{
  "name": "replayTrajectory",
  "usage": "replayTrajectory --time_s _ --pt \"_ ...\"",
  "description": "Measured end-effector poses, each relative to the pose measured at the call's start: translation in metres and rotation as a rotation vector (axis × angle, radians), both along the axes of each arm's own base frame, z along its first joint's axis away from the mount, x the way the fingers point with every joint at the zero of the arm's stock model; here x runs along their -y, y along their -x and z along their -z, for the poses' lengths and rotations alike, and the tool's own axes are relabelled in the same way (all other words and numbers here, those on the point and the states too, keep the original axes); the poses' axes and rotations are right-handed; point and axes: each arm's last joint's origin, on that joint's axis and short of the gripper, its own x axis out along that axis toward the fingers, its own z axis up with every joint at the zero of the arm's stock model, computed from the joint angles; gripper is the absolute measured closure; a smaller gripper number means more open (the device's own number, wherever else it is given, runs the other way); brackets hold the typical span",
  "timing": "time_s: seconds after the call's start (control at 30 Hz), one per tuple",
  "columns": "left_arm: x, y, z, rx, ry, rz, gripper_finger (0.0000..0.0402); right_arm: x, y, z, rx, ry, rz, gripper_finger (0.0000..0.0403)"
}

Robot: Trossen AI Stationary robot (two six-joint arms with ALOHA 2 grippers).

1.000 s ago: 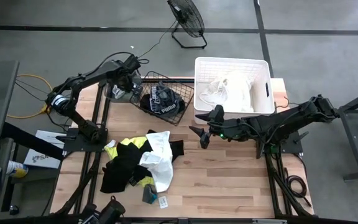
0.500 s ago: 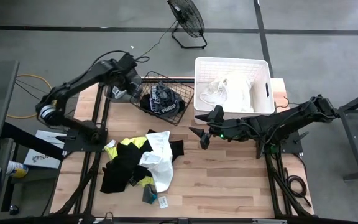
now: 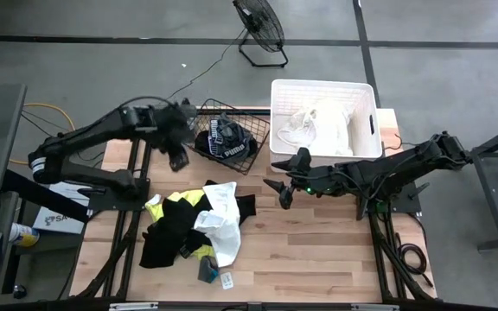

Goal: Pick & Place Cloths
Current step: Put the white underwear into the wire basket

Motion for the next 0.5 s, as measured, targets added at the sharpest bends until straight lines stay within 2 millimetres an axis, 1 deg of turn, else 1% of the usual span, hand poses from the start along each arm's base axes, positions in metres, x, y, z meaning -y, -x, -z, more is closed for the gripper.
replayTrajectory --time_s 0.2,0.37,0.5 --pt "0.043 -0.016 0.001 0.001 0.025 0.259 0.0233 0.0 0.001 0.004 -0.042 -0.001 -0.028 0.0128" --pt "0.074 -0.028 0.005 0.006 0.025 0.421 0.0233 -0.001 0.003 0.008 -0.09 -0.007 -0.068 0.0128" --pt "0.094 -0.038 0.008 0.023 0.021 0.522 0.0233 -0.003 0.004 0.01 -0.119 0.007 -0.081 0.0128"
